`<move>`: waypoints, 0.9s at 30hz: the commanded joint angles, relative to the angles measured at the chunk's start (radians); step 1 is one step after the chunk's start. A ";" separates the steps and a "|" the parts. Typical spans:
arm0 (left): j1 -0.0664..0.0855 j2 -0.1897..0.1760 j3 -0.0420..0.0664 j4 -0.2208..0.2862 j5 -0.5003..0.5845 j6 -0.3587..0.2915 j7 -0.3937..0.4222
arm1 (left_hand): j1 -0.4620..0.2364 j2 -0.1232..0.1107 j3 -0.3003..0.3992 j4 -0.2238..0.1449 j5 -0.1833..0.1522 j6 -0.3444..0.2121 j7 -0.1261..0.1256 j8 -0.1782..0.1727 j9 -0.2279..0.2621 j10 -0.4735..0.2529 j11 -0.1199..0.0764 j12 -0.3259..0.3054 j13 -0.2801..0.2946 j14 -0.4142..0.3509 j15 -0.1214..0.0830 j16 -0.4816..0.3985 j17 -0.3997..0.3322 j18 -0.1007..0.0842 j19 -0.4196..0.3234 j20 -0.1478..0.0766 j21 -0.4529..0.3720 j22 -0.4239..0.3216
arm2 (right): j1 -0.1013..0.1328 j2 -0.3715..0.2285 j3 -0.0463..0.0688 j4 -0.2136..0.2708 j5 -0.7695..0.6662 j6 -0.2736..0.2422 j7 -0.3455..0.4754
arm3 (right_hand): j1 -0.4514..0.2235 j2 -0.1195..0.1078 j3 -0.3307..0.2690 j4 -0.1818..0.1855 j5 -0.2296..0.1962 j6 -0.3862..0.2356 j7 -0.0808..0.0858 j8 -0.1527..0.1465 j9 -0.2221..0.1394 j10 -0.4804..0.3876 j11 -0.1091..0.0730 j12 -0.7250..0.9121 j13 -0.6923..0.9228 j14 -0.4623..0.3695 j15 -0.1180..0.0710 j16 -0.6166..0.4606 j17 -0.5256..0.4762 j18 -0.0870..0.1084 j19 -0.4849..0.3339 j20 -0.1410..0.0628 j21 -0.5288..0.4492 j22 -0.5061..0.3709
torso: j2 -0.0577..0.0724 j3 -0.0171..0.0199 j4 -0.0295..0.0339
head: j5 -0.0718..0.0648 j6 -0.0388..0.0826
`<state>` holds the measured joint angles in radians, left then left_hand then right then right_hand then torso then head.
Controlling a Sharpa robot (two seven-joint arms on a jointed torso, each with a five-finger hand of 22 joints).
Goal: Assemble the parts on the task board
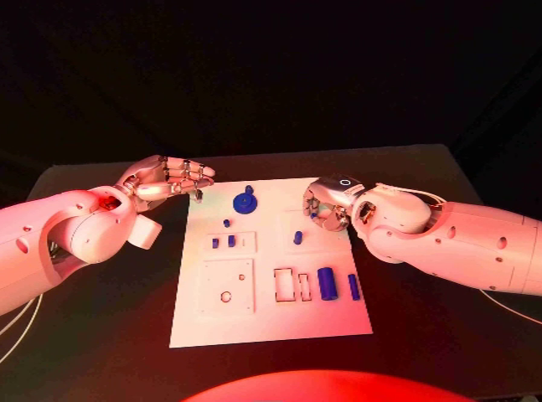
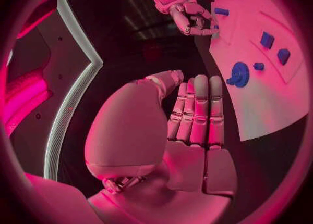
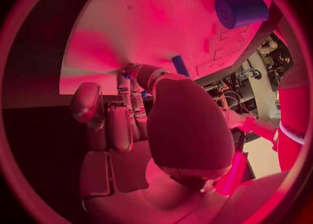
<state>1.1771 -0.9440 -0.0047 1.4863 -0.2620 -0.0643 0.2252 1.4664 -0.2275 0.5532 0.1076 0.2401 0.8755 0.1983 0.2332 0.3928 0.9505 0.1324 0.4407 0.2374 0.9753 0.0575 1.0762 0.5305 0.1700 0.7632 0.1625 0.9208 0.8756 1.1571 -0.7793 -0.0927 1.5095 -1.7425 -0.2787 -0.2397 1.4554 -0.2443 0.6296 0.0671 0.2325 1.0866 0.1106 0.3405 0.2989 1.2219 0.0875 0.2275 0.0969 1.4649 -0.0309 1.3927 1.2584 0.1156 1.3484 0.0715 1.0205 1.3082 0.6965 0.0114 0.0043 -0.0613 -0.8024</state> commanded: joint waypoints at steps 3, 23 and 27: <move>0.000 0.000 0.001 0.006 -0.047 0.021 -0.002 | -0.011 -0.002 -0.007 -0.001 0.002 -0.011 0.002 -0.005 -0.001 -0.011 0.002 0.000 -0.002 -0.001 0.008 -0.001 -0.002 0.012 0.001 0.005 -0.008 -0.003 | -0.016 -0.001 -0.010 0.003 -0.058 0.064 -0.045 | -0.005 0.014 0.036 -0.041 -0.002 0.012 -0.001 0.004 0.004 0.061 -0.048 0.004 0.048 0.042 -0.007 0.003 -0.001 -0.010 0.000 -0.009 0.013 0.039 | 0.000 0.0002 -0.0003 | -0.001 -0.002; 0.000 -0.002 0.001 0.032 -0.167 0.013 0.002 | -0.009 -0.001 -0.009 -0.001 0.003 -0.020 0.005 -0.007 -0.003 -0.021 0.006 0.001 -0.003 -0.011 0.012 -0.007 -0.005 0.012 0.000 0.008 -0.018 -0.010 | -0.019 -0.014 -0.008 0.046 -0.100 -0.029 -0.085 | -0.020 0.011 0.052 -0.060 -0.001 0.019 -0.001 0.005 0.011 0.072 -0.050 -0.001 0.057 0.045 -0.008 0.008 0.007 -0.016 0.012 -0.010 0.050 0.062 | -0.001 -0.0001 -0.0005 | -0.001 -0.004; 0.000 -0.003 0.001 0.031 -0.166 0.012 0.004 | -0.009 0.000 -0.010 -0.001 0.003 -0.021 0.005 -0.007 -0.003 -0.022 0.007 0.001 -0.003 -0.012 0.012 -0.007 -0.006 0.012 0.000 0.008 -0.020 -0.010 | -0.016 -0.021 -0.005 0.061 -0.098 -0.046 -0.085 | -0.025 0.012 0.060 -0.068 -0.011 0.020 -0.001 0.004 0.014 0.074 -0.050 -0.004 0.059 0.045 -0.009 0.009 0.007 -0.017 0.013 -0.010 0.056 0.067 | -0.001 -0.0002 0.0002 | -0.001 -0.004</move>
<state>1.1771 -0.9466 -0.0046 1.5153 -0.4085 -0.0626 0.2198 1.4664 -0.2275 0.5478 0.1076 0.2401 0.8631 0.2031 0.2298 0.3911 0.9364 0.1393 0.4407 0.2356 0.9683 0.0645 1.0723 0.5264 0.1700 0.7631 0.1625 0.9044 0.8667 1.1415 -0.7986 -0.0982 1.5636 -1.8279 -0.3106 -0.3153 1.4421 -0.2314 0.6362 0.0601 0.2226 1.1008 0.1104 0.3405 0.3125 1.2296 0.0955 0.2238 0.0969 1.4649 -0.0307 1.3965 1.2652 0.1157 1.3536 0.0624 1.0735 1.3078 0.6959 0.0113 0.0040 -0.0620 -0.8065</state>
